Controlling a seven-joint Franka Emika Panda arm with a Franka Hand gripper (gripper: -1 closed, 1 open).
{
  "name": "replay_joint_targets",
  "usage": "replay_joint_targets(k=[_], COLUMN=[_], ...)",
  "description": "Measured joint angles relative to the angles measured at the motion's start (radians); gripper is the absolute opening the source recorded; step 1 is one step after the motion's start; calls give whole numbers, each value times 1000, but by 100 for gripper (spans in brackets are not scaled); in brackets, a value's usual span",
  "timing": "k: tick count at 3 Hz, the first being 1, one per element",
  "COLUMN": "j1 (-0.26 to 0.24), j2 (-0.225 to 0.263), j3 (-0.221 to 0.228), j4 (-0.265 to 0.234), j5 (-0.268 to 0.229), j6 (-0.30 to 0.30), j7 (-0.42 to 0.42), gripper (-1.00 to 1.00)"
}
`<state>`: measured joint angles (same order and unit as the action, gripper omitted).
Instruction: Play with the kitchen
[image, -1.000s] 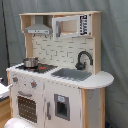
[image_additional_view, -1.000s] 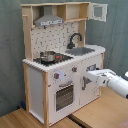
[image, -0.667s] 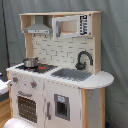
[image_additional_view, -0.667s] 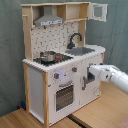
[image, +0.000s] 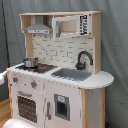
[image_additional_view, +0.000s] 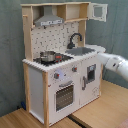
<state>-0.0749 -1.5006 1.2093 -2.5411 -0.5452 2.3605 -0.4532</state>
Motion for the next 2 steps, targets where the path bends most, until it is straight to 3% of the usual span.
replay_joint_targets(k=[2], j1=[70], j2=[1], j3=[-135], j4=[71], j5=[-107], j6=[-173], j7=[-2], gripper=[100])
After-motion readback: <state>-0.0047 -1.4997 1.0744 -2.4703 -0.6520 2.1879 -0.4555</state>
